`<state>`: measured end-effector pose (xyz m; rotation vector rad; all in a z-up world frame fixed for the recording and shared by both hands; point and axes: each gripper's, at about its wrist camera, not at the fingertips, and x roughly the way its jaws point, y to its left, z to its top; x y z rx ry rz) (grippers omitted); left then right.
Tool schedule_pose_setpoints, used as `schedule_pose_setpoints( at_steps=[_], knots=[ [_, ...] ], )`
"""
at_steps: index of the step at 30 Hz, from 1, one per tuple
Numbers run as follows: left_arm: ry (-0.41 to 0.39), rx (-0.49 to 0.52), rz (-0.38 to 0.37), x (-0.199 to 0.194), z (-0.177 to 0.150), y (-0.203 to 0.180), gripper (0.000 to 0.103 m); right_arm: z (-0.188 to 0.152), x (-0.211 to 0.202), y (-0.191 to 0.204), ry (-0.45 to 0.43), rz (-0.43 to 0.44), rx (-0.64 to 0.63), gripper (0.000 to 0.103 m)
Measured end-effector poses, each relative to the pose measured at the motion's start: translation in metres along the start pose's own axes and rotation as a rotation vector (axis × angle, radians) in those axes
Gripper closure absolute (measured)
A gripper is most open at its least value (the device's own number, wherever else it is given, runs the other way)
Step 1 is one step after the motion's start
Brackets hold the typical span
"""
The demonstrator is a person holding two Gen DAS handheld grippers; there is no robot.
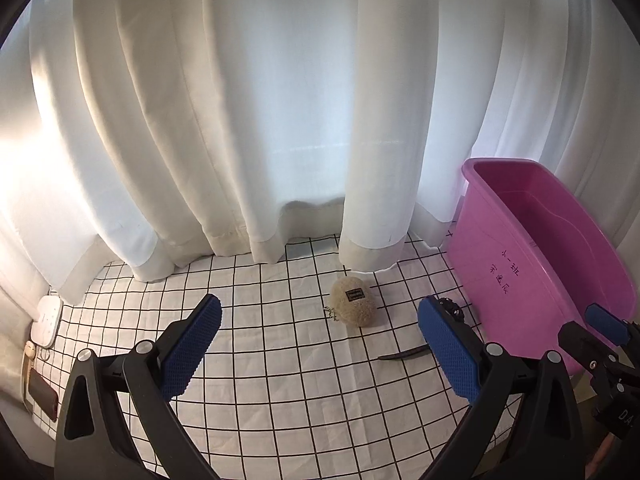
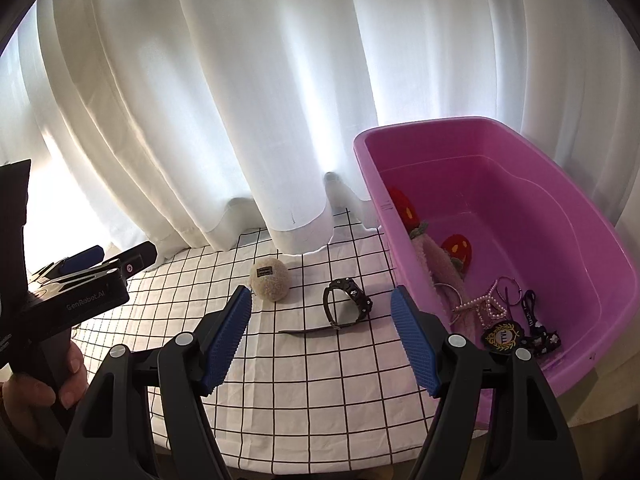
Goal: Organize jewelry
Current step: 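Move both tools back to the table toward the pom-pom and watch, then grasp the beige pom-pom keychain with the left tool while the right tool grasps the black watch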
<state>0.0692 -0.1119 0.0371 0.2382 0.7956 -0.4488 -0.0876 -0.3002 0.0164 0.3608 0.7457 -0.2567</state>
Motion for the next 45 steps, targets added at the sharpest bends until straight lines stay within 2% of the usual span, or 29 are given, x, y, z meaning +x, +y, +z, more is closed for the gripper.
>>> schedule_pose_setpoints(
  at_steps=[12,24,33,45],
  knots=[
    [0.080,-0.033,0.030,0.022,-0.023,0.045,0.006,-0.019,0.035,0.044,0.076,0.024,-0.016,0.034],
    [0.164,-0.042,0.009,0.060,-0.047,0.064,0.006,-0.036,0.082,0.047,0.141,-0.006,0.045,0.034],
    [0.214,-0.010,-0.008,0.110,-0.051,0.058,0.006,-0.042,0.118,0.030,0.168,-0.086,0.101,0.034],
    [0.256,0.063,-0.058,0.181,-0.042,0.026,0.006,-0.044,0.171,0.006,0.213,-0.157,0.176,0.034]
  ],
)
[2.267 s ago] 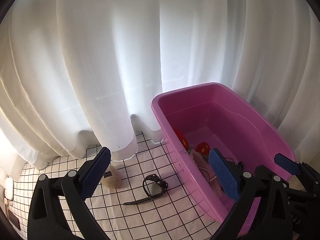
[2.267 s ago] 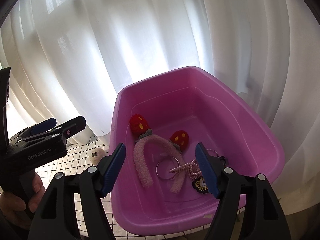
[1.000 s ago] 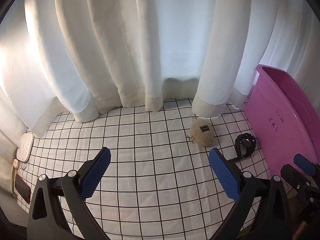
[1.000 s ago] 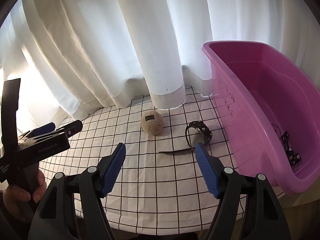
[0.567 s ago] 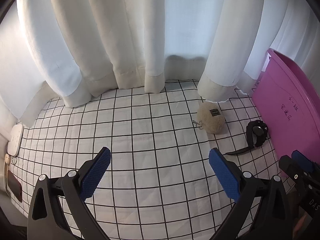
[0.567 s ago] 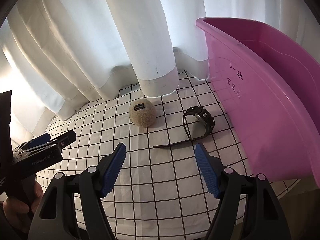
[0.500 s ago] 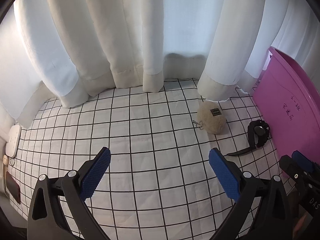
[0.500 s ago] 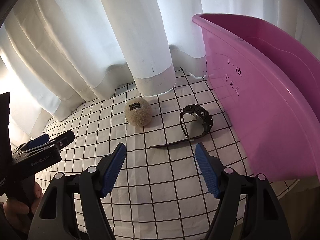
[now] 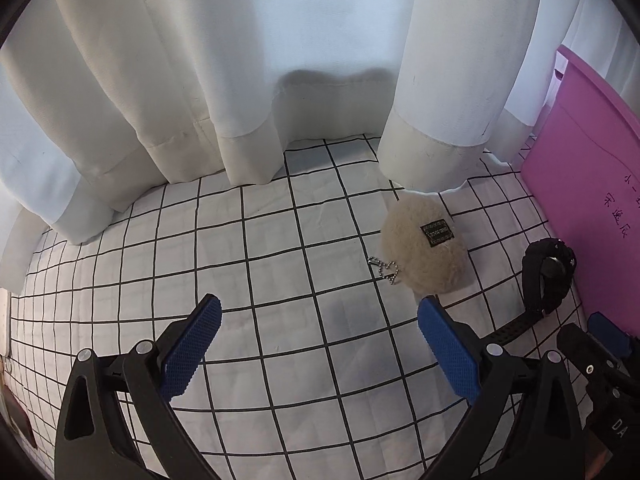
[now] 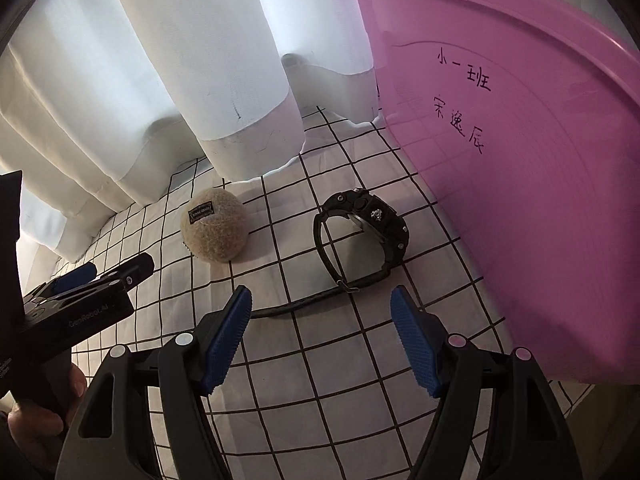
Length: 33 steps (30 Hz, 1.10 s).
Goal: Organize jewelry
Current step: 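Grasp the beige pom-pom keychain with the left tool while the right tool grasps the black watch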
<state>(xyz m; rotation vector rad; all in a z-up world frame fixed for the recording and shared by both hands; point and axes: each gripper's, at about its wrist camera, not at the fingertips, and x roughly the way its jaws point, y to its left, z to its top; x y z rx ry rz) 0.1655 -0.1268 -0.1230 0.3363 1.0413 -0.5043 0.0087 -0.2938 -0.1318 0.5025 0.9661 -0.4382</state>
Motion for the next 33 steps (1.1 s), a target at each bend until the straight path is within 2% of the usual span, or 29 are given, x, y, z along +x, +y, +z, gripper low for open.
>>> schedule_pose_setpoints(
  at_steps=[9,13,22,33],
  knots=[
    [0.002,0.083,-0.008,0.034,0.009,-0.021,0.006,0.009,0.036,-0.013,0.035,-0.052,0.046,0.034],
    [-0.005,0.089,-0.040,0.042,0.014,-0.024,0.006,0.009,0.048,-0.019,0.054,-0.062,0.064,0.034],
    [0.004,0.096,-0.086,0.053,0.018,-0.033,0.006,0.016,0.061,-0.023,0.051,-0.064,0.078,0.034],
    [-0.026,0.130,-0.136,0.055,0.035,-0.048,0.006,0.022,0.064,-0.024,0.030,-0.078,0.062,0.034]
  ],
)
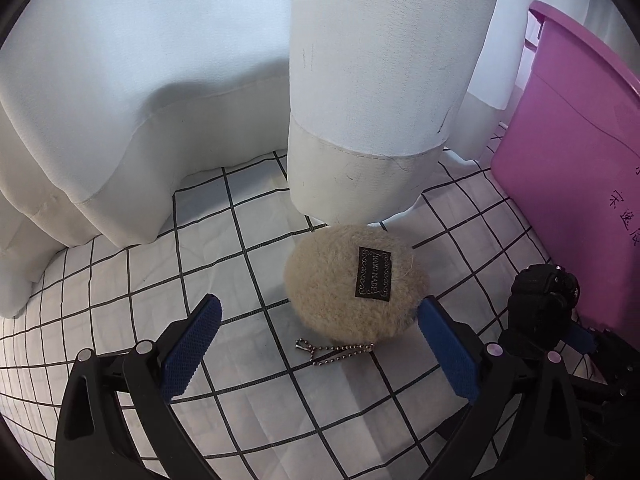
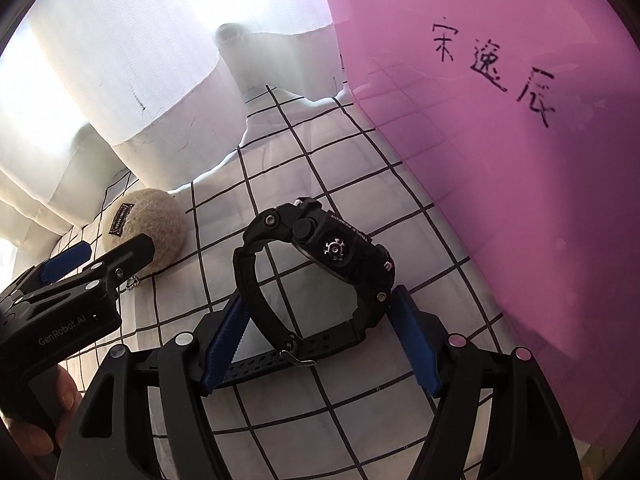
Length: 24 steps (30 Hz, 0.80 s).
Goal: Organize jewelry
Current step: 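Grasp the beige pom-pom keychain with the left tool while the right tool grasps the black watch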
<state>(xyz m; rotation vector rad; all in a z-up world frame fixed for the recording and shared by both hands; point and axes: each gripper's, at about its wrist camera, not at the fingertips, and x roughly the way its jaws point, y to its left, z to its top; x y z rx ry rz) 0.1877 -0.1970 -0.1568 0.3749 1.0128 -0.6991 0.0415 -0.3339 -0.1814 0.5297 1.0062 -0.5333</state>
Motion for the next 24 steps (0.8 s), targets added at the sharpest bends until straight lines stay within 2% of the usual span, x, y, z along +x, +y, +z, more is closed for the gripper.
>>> schedule_pose_setpoints(
  at_steps=[12,15,21,24],
  knots=[
    [0.049,-0.002,-0.022,0.028,0.010,-0.007,0.006,0.012,0.017,0.013,-0.038,-0.050,-0.035,0.030],
    [0.037,0.049,0.027,0.034,0.011,-0.016,0.005,0.012,0.021,0.017,-0.052,-0.066,-0.056,0.029],
    [0.003,0.052,0.026,0.036,0.011,-0.022,0.005,0.006,0.023,0.019,-0.093,-0.070,-0.075,0.029],
    [-0.004,0.045,0.031,0.029,0.007,-0.019,0.011,0.003,0.019,0.016,-0.099,-0.061,-0.078,0.032]
  ],
)
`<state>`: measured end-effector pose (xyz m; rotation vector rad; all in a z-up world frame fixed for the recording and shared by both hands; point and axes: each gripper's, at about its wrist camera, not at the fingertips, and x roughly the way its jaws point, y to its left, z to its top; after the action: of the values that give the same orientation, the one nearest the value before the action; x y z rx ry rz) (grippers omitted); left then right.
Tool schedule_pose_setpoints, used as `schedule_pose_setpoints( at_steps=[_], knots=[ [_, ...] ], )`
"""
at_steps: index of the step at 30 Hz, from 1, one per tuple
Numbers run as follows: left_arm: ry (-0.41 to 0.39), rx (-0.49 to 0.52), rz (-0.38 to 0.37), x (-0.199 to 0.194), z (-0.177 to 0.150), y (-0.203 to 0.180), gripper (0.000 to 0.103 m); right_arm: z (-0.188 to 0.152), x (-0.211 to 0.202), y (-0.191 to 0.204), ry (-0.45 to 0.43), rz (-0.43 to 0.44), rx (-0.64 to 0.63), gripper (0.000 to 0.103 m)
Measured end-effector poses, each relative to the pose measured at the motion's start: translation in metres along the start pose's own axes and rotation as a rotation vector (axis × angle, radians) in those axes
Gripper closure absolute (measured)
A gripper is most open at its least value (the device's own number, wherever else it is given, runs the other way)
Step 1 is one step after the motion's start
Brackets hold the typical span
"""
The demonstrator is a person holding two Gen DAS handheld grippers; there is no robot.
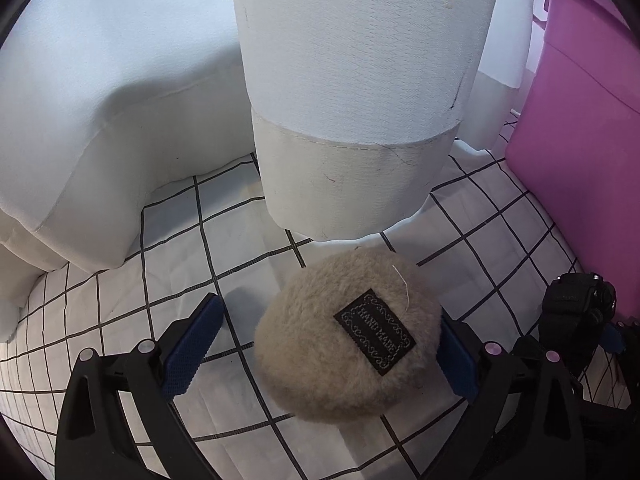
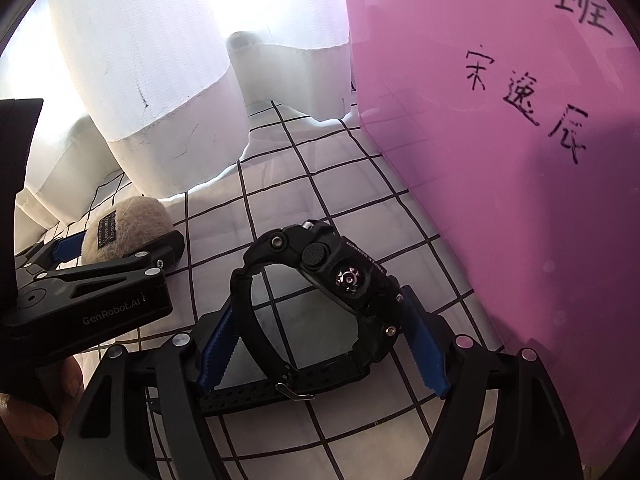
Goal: Organize jewelry
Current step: 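Grasp the beige pom-pom keychain with the left tool while the right tool grasps the black watch, then carry the pom-pom with the left tool while the right tool carries the watch to the tub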
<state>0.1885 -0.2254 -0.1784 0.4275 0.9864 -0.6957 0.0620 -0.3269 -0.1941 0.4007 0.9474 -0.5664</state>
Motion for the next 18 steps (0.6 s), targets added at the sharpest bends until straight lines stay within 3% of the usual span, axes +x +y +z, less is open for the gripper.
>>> schedule_pose_setpoints(
  at_steps=[2,3,6,18],
  knots=[
    [-0.012,-0.008,0.005,-0.008,-0.005,0.006,0.021,0.000,-0.001,0.001,0.000,0.007,-0.012,0.037],
    [-0.017,-0.010,0.007,-0.011,-0.006,0.007,0.030,-0.001,-0.003,0.001,0.000,0.011,-0.010,0.037],
    [-0.014,-0.006,0.008,-0.014,-0.006,0.008,0.042,-0.004,-0.006,0.000,0.000,0.024,-0.006,0.037],
    [-0.021,-0.045,0.046,-0.041,-0.020,0.033,0.045,-0.027,-0.029,0.009,0.005,0.085,-0.030,0.037]
  ],
)
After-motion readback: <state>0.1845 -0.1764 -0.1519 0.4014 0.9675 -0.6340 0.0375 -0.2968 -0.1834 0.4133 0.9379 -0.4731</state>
